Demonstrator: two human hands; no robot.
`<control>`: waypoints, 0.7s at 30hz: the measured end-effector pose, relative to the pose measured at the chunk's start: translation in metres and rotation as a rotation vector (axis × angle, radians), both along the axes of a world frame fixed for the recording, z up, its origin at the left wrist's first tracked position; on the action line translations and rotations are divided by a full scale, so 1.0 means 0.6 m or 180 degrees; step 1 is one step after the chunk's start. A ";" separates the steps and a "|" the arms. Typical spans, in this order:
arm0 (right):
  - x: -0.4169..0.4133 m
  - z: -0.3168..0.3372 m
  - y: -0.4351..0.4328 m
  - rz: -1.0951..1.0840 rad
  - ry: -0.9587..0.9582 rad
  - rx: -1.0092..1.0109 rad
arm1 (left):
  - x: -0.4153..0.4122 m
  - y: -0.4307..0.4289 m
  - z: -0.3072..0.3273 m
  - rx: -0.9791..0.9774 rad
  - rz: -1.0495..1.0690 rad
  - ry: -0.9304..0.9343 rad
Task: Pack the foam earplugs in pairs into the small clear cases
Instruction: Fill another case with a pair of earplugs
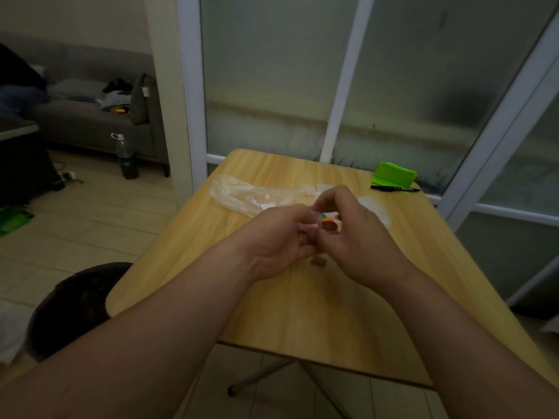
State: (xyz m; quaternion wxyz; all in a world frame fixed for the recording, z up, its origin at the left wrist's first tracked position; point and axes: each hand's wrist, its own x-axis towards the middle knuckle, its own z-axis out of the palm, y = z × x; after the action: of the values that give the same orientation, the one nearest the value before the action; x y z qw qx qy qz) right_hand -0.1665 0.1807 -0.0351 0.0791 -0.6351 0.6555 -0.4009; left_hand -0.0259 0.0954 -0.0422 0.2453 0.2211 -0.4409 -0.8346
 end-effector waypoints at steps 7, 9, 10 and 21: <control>-0.015 -0.021 -0.004 -0.0150 0.0489 0.0028 | -0.012 -0.008 -0.014 -0.0186 0.0334 -0.0078; -0.018 -0.022 0.000 -0.0213 0.0523 0.0030 | -0.016 -0.004 -0.016 -0.0265 0.0332 -0.0153; -0.020 -0.023 0.001 -0.0230 0.0544 0.0032 | -0.019 -0.002 -0.017 -0.0305 0.0338 -0.0197; -0.047 -0.011 0.030 -0.0431 0.0794 -0.0170 | -0.051 0.033 -0.006 -0.0515 0.0224 -0.0192</control>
State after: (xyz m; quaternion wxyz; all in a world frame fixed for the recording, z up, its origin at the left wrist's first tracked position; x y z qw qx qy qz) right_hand -0.1948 0.1990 -0.0418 -0.0471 -0.6362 0.6906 -0.3406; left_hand -0.0567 0.1152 -0.0459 0.2782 0.2409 -0.5060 -0.7801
